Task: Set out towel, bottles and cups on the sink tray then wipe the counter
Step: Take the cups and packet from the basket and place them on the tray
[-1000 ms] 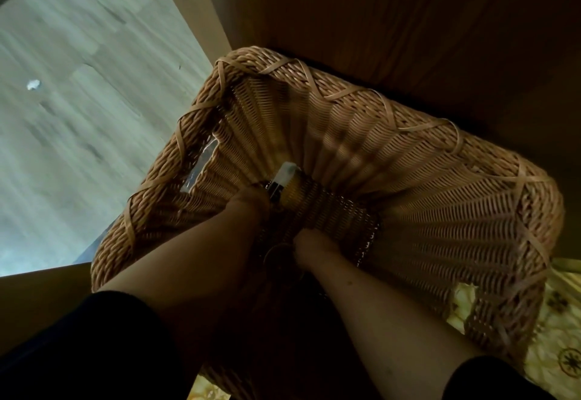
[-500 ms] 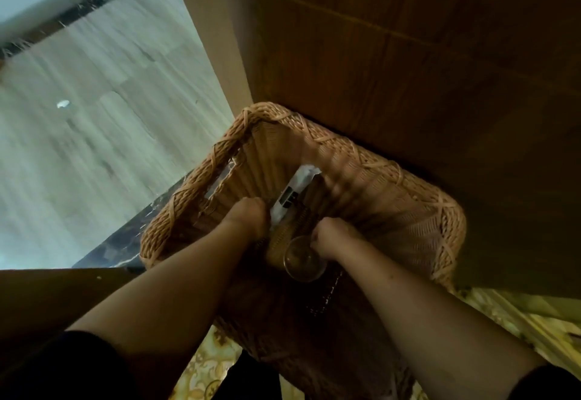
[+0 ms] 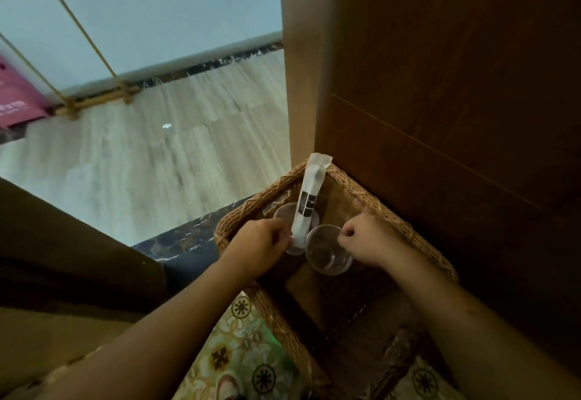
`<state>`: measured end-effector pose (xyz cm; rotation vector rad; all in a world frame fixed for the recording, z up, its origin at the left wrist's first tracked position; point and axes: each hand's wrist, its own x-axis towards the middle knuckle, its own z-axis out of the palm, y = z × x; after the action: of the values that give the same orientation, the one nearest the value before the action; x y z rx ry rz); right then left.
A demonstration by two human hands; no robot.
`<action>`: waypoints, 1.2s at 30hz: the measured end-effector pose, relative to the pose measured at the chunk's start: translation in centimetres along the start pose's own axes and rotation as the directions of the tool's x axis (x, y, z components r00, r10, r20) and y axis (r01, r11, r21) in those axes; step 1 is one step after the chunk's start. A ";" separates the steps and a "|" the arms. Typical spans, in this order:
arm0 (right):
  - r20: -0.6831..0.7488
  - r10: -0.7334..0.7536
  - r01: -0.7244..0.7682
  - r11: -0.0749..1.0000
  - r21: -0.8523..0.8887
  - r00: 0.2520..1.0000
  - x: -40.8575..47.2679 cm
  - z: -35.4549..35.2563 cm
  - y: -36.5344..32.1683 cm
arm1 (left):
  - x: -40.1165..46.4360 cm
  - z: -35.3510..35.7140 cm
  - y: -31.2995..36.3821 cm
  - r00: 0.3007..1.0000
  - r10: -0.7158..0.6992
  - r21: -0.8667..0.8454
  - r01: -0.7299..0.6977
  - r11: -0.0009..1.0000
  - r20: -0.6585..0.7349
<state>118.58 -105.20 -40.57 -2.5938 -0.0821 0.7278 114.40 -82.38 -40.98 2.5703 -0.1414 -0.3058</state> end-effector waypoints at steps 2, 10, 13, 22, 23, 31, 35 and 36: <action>-0.031 -0.049 0.048 0.998 -0.031 0.998 -1.4 -1.5 -2.2 | -2.0 -2.0 0.2 0.994 0.002 -0.014 -0.003 1.000 -0.113; -0.103 -0.277 0.264 0.956 -0.124 0.955 -7.3 -3.8 -14.8 | -12.1 -10.5 -3.3 0.922 -0.068 -0.128 0.020 0.992 -0.381; -0.098 -0.357 0.339 0.926 -0.164 0.929 -9.6 -1.8 -20.8 | -17.7 -13.5 -6.3 0.878 -0.139 -0.164 0.070 0.984 -0.459; 0.010 -0.593 0.586 0.792 -0.173 0.805 -17.3 12.1 -39.1 | -40.4 -19.5 -18.8 0.688 -0.378 -0.276 0.260 0.925 -0.620; 0.030 -0.615 0.609 0.773 -0.178 0.788 -18.4 14.1 -41.3 | -43.3 -19.8 -20.2 0.655 -0.413 -0.296 0.288 0.911 -0.633; 0.265 -0.769 0.813 0.557 -0.167 0.582 -27.4 29.6 -56.3 | -63.8 -18.5 -28.1 0.331 -0.656 -0.429 0.545 0.720 -0.678; 0.411 -0.801 0.899 0.413 -0.147 0.435 -31.5 35.7 -62.0 | -71.2 -17.3 -30.1 0.170 -0.713 -0.500 0.603 0.621 -0.681; 0.437 -0.808 0.917 0.377 -0.131 0.395 -32.3 37.2 -63.3 | -72.7 -17.1 -30.6 0.132 -0.723 -0.526 0.601 0.602 -0.678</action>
<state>75.78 -38.92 -26.15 -2.1561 -1.7290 0.6769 49.32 -36.07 -29.37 2.1287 1.4290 0.7089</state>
